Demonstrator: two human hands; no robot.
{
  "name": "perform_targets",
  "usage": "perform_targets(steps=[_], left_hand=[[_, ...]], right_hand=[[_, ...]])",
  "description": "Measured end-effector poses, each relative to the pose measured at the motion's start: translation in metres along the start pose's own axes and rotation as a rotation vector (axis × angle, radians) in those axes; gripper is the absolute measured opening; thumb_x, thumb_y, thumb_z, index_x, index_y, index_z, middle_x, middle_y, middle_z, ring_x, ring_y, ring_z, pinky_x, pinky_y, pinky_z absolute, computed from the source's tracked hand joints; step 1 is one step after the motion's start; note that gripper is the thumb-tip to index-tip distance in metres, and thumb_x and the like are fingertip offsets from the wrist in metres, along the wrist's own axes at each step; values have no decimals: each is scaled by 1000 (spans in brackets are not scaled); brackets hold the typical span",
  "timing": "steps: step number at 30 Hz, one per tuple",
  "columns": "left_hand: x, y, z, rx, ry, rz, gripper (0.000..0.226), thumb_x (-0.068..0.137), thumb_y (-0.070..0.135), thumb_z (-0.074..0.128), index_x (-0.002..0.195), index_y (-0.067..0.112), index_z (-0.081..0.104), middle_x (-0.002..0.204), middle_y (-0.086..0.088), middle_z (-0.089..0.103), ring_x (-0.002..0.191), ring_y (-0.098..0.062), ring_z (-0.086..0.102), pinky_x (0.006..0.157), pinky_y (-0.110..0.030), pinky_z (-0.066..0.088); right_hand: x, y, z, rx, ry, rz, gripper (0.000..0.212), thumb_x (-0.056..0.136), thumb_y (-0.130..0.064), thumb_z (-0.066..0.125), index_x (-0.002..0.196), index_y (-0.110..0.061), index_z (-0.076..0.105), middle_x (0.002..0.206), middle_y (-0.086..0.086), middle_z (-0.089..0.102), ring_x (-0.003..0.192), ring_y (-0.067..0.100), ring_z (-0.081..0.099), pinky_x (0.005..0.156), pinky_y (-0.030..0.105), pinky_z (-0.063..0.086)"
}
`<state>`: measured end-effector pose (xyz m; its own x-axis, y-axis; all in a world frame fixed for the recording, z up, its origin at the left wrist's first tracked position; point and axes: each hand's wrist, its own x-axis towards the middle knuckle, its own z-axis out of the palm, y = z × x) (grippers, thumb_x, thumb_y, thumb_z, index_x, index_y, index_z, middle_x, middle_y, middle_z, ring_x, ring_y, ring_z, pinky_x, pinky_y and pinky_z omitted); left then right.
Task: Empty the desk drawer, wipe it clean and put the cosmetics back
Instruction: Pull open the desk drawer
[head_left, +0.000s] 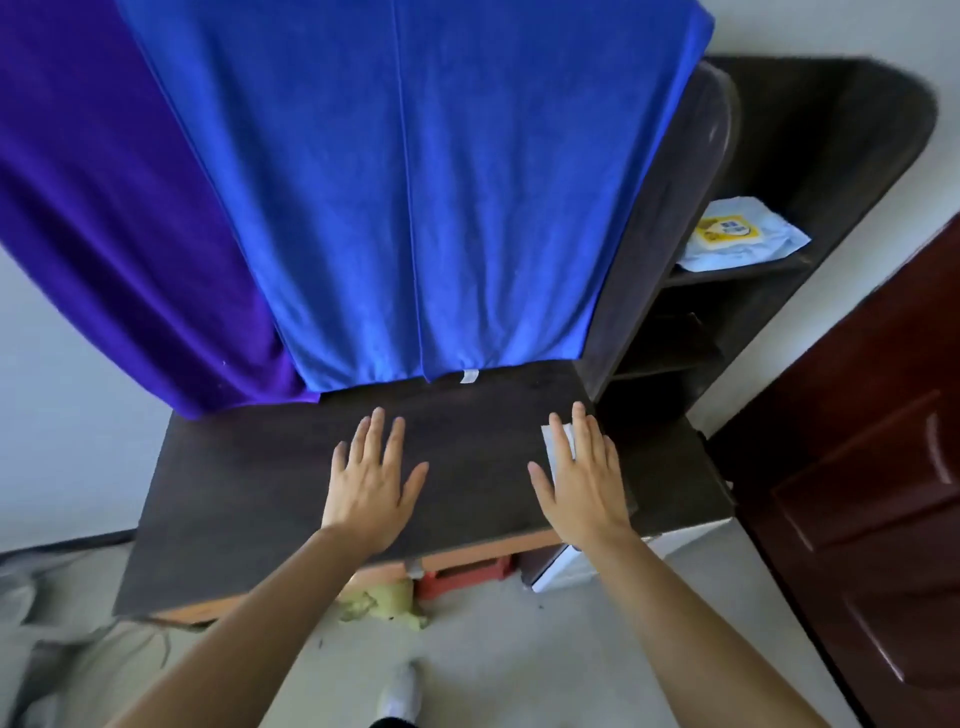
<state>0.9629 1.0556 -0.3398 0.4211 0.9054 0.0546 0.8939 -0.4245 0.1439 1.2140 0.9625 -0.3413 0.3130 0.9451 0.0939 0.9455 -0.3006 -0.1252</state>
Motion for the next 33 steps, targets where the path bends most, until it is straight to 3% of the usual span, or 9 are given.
perform_targets(steps=[8, 12, 15, 17, 20, 23, 27, 31, 33], left_hand=[[-103, 13, 81, 17, -136, -269, 79, 91, 61, 12, 152, 12, 27, 160, -15, 19, 147, -31, 18, 113, -50, 27], [-139, 21, 121, 18, -203, -300, 73, 95, 56, 20, 152, 11, 26, 160, -17, 16, 148, -33, 15, 113, -52, 27], [-153, 15, 154, 3, -212, -303, 71, 95, 54, 22, 151, 9, 27, 160, -19, 15, 147, -36, 13, 114, -54, 25], [-157, 7, 176, 11, -204, -277, 70, 96, 52, 24, 151, 9, 26, 160, -20, 11, 148, -37, 10, 114, -56, 23], [-150, -13, 205, 41, -169, -218, 68, 97, 47, 34, 152, 9, 23, 161, -20, 3, 148, -38, 5, 114, -58, 20], [-145, -28, 220, 77, -107, -175, 70, 96, 40, 47, 152, 8, 21, 161, -21, -1, 148, -39, 4, 115, -58, 19], [-153, -39, 232, 33, -26, -148, 73, 96, 37, 51, 154, 7, 17, 161, -20, 0, 149, -36, 2, 116, -57, 17], [-156, -48, 239, 22, -15, -132, 73, 97, 37, 51, 154, 8, 16, 161, -21, -1, 149, -37, 1, 116, -58, 17], [-154, -52, 241, 36, -18, -105, 74, 96, 37, 51, 154, 9, 15, 161, -22, -2, 149, -38, 0, 116, -58, 17]], right_hand=[[-64, 10, 102, 184, -194, -116, 67, 99, -50, 38, 155, -14, 27, 164, 16, 16, 147, 34, 27, 117, 49, 30], [-111, 13, 145, 248, -331, -111, 74, 96, -55, 22, 155, -11, 24, 164, 16, 12, 147, 34, 27, 115, 47, 33], [-130, 8, 177, 355, -394, -105, 75, 96, -55, 27, 157, -12, 20, 165, 13, 12, 149, 29, 25, 115, 41, 33], [-136, 1, 200, 512, -489, -32, 71, 101, -52, 36, 158, -15, 16, 166, 7, 12, 151, 21, 17, 117, 36, 26], [-133, -18, 234, 793, -638, 216, 67, 102, -43, 44, 157, -14, 20, 163, 4, 22, 149, 18, 25, 120, 34, 24], [-129, -41, 257, 890, -630, 342, 65, 102, -40, 46, 156, -13, 22, 162, 3, 26, 147, 20, 32, 119, 37, 27], [-117, -64, 263, 1064, -558, 476, 65, 101, -33, 53, 156, -16, 22, 160, 0, 29, 143, 15, 36, 110, 25, 31], [-98, -78, 271, 1300, -601, 732, 69, 96, -24, 59, 155, -17, 23, 156, 0, 36, 129, 15, 48, 112, 44, 41], [-93, -88, 280, 1314, -612, 761, 67, 97, -18, 59, 154, -14, 24, 153, -1, 40, 117, 14, 53, 108, 42, 45]])
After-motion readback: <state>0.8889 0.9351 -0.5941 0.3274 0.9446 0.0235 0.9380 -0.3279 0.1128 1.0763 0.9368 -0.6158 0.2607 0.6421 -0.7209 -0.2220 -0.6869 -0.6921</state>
